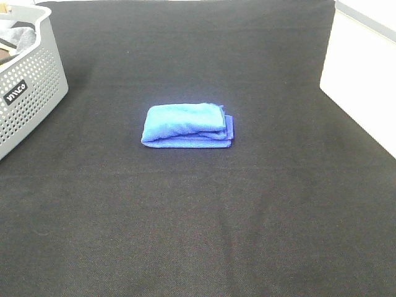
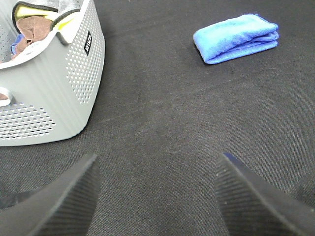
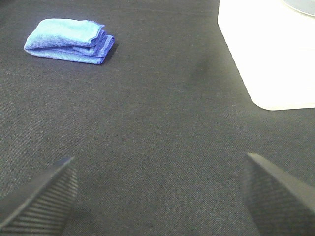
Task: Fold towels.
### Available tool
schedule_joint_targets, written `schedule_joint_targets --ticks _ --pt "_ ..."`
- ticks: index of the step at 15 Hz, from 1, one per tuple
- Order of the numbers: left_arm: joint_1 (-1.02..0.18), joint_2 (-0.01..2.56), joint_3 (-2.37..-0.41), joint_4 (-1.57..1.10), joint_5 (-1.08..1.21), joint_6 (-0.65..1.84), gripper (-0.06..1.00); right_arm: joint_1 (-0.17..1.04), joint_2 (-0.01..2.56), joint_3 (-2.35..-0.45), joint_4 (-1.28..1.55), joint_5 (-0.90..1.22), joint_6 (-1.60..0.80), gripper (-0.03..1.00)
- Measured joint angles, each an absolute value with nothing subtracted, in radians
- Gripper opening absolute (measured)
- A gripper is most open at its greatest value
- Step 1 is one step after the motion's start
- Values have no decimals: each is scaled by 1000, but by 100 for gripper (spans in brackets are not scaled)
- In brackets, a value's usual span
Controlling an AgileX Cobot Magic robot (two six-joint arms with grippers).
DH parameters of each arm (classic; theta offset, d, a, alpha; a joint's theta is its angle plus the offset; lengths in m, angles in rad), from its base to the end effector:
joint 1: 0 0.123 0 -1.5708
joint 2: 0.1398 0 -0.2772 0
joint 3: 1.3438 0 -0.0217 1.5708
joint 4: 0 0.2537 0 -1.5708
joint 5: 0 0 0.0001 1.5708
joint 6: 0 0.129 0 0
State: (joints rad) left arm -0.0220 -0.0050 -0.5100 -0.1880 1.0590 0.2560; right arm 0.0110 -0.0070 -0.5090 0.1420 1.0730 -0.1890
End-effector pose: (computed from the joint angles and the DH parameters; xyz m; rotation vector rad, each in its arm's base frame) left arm 0.0362 -0.0218 0.2665 0.2891 1.9935 -0.0755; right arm 0.0360 0.0164 0.2639 -0.2118 2.0219 0.0578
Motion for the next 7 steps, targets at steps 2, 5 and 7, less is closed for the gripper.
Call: schedule_joint_targets --ticks 2,5,7 --pt "-22 -5 -510 -188 1059 256 64 11 -7 -509 142 1073 -189 85" --pt "-22 -5 -510 -188 1059 256 64 11 -7 -509 142 1073 -189 85" --pt "-22 -5 -510 -188 1059 256 64 11 -7 -509 142 1073 -189 85"
